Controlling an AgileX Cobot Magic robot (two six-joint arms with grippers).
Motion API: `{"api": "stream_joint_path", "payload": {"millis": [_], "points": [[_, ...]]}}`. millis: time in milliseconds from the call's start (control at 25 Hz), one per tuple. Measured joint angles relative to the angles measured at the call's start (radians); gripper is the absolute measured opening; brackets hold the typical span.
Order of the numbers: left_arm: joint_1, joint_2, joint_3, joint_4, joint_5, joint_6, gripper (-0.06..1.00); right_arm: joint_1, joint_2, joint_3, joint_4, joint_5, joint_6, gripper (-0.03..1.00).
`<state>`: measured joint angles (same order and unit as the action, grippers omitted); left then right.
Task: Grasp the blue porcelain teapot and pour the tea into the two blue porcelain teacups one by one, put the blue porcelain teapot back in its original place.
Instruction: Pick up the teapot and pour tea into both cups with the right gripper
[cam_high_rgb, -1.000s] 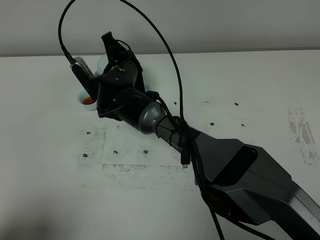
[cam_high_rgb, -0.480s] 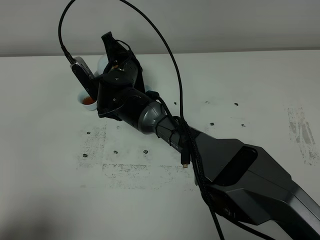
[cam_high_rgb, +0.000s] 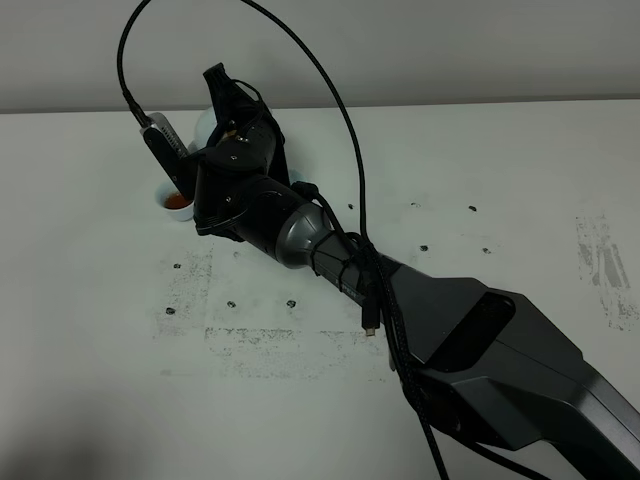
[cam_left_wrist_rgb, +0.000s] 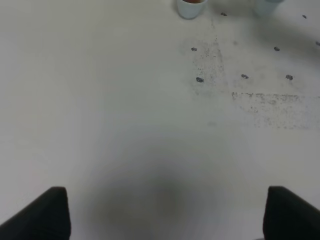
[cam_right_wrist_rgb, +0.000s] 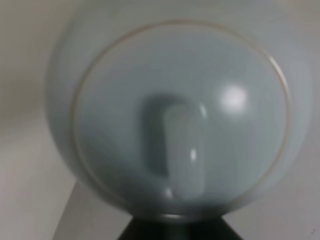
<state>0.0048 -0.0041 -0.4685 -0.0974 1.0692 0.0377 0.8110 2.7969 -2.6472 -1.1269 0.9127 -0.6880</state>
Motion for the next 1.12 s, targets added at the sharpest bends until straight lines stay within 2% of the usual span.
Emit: {"api": "stream_joint_path", "payload": {"millis": [1120], "points": [[0.000, 0.000, 0.000, 0.000, 0.000, 0.000, 0.74, 0.029, 0.001, 0.000, -0.042, 0.030, 0.019, 0.04]]}}
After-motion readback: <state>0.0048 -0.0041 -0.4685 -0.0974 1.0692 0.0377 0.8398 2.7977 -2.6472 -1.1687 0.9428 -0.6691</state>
